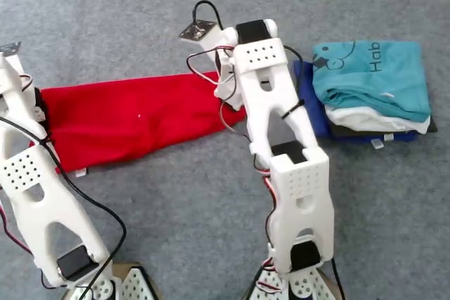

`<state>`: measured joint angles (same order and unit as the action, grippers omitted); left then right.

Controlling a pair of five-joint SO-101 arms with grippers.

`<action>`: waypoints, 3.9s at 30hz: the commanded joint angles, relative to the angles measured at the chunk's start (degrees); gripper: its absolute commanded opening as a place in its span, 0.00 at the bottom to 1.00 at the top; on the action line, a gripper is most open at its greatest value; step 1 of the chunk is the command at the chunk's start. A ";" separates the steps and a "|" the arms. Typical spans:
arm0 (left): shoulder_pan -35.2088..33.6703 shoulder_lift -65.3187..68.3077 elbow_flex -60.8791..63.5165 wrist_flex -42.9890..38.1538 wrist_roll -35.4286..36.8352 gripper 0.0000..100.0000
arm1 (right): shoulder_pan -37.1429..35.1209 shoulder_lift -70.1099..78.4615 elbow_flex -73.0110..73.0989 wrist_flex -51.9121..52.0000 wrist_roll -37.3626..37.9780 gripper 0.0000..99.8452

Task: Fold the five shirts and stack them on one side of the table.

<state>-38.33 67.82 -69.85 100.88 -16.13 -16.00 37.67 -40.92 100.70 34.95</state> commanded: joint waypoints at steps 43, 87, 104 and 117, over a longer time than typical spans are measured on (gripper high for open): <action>39.78 -28.75 18.07 -2.46 22.07 0.03 | 13.98 14.20 -5.32 -39.91 -16.53 0.01; 34.68 -31.74 4.44 -8.70 44.13 0.31 | 14.24 12.44 -8.31 -35.87 -16.53 0.01; 21.58 -9.85 2.24 -11.08 35.78 0.07 | -12.40 6.02 -27.47 0.53 -12.57 0.01; 21.14 -5.36 2.24 -12.84 35.69 0.07 | -10.90 11.82 -6.90 -5.80 -16.44 0.01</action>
<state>-17.05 62.81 -65.89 88.57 20.09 -29.80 48.66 -49.80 97.45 19.12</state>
